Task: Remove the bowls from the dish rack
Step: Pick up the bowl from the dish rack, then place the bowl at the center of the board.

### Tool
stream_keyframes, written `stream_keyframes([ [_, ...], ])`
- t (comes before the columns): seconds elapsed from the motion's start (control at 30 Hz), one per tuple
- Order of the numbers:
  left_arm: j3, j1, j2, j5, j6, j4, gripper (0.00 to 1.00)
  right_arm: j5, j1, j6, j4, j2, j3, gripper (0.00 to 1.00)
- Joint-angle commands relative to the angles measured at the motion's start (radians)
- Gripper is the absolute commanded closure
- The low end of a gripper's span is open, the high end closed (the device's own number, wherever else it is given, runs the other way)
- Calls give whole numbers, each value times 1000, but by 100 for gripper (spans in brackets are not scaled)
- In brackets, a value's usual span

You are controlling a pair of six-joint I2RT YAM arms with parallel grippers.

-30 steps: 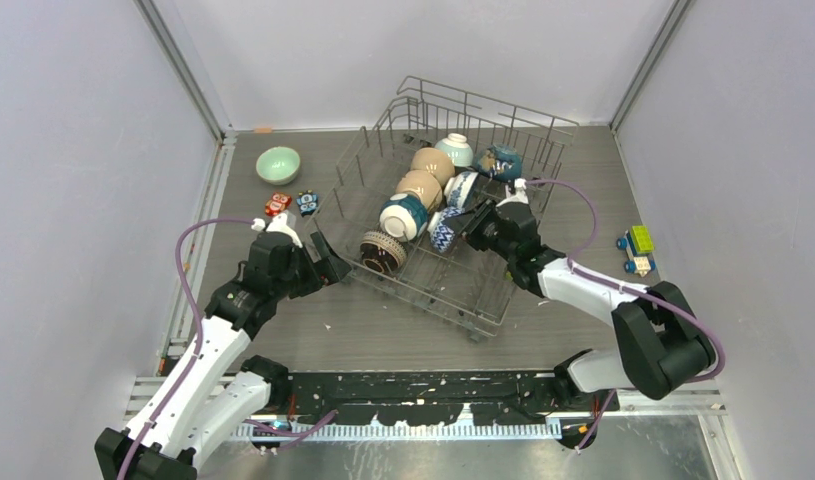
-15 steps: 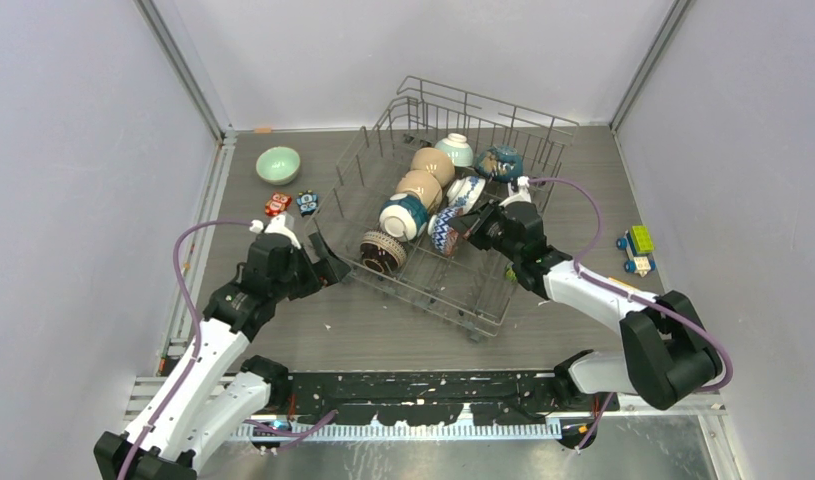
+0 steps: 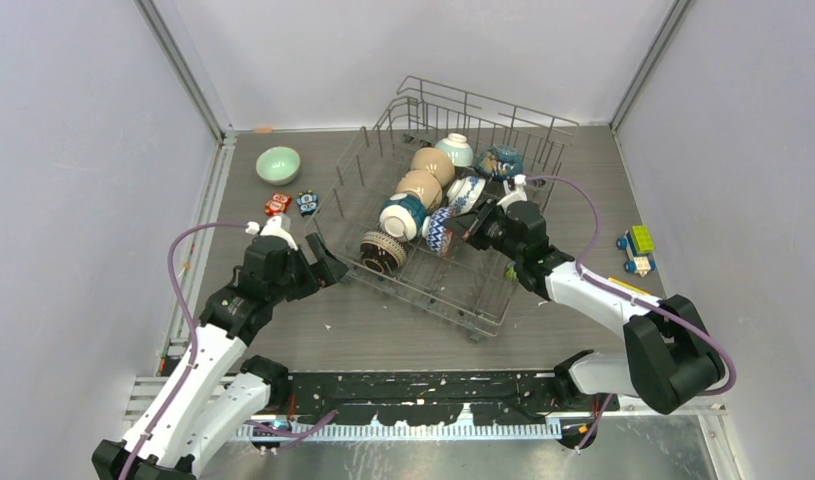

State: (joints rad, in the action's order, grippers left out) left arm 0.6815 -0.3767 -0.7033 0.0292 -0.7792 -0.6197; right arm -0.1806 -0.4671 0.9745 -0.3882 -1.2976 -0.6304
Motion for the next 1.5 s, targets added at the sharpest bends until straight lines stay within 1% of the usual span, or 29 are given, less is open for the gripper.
stream_keyframes([
  [0.0, 38, -1, 16, -16, 0, -6, 13, -65, 4, -7, -75, 83, -83, 99],
  [0.33, 80, -1, 24, -23, 5, -15, 13, -106, 7, -31, -50, 115, -97, 99],
  [0.43, 107, -1, 28, -22, 15, -29, 13, -117, 6, -61, -8, 140, -127, 99],
  [0.57, 155, -1, 27, -68, 49, -43, 13, -131, 6, -138, 114, 195, -225, 99],
  [0.73, 232, -1, 6, -97, 92, -34, 11, -151, 4, -258, 312, 255, -379, 99],
  [0.87, 319, -1, -33, -102, 115, 7, 11, -131, -26, -416, 534, 290, -518, 99],
  [0.93, 361, -1, -61, -88, 122, 33, 10, -107, -60, -489, 612, 301, -580, 99],
  [1.03, 422, -1, -124, -38, 133, 64, 4, -18, -166, -622, 732, 295, -678, 99],
  [1.07, 443, -1, -146, 9, 141, 75, 1, 19, -209, -679, 777, 286, -711, 99],
  [1.17, 522, -1, -213, 117, 181, 93, 0, 143, -347, -842, 909, 244, -802, 99],
  [1.3, 611, -1, -282, 203, 203, 77, 0, 278, -458, -979, 1010, 194, -871, 99],
  [1.47, 649, -1, -307, 274, 214, 101, 0, 396, -552, -1112, 1067, 170, -882, 99],
])
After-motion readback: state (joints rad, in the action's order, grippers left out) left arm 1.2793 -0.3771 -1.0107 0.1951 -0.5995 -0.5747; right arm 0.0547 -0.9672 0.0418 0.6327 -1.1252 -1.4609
